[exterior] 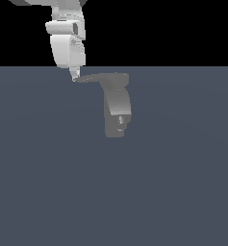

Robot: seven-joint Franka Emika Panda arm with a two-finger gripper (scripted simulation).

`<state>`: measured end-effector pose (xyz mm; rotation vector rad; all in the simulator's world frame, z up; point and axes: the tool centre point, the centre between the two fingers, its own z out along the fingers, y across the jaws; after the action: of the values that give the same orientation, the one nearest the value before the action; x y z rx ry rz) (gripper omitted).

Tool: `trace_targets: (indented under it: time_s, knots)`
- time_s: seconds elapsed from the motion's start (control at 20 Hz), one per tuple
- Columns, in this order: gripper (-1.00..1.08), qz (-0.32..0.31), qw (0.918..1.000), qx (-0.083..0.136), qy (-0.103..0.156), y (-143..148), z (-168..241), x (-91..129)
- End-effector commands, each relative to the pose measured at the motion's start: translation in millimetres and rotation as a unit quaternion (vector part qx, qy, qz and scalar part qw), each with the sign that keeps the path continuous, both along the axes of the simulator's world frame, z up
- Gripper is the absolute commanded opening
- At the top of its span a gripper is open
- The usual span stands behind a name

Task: Turn on the faucet by rotating a designated handle.

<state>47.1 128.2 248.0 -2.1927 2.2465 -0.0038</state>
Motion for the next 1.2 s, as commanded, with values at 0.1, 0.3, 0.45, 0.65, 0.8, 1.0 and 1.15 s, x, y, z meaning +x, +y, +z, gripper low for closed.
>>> trace_targets:
  time_s: [0.1, 0.3, 0.45, 0.65, 0.8, 1.0, 1.15]
  knots:
    - [-1.00, 0.000, 1.0000, 0.000, 0.000, -8, 0, -9]
    - [-1.00, 0.000, 1.0000, 0.000, 0.001, -16, 0, -19]
    - [-1.00, 0.000, 1.0000, 0.000, 0.001, -22, 0, -27]
    - [-1.00, 0.000, 1.0000, 0.000, 0.001, -30, 0, -38]
    - [-1.00, 0.000, 1.0000, 0.000, 0.001, -36, 0, -46]
    - [-1.00, 0.000, 1.0000, 0.000, 0.001, -45, 0, -57]
    - [-1.00, 0.000, 1.0000, 0.000, 0.001, -51, 0, -65]
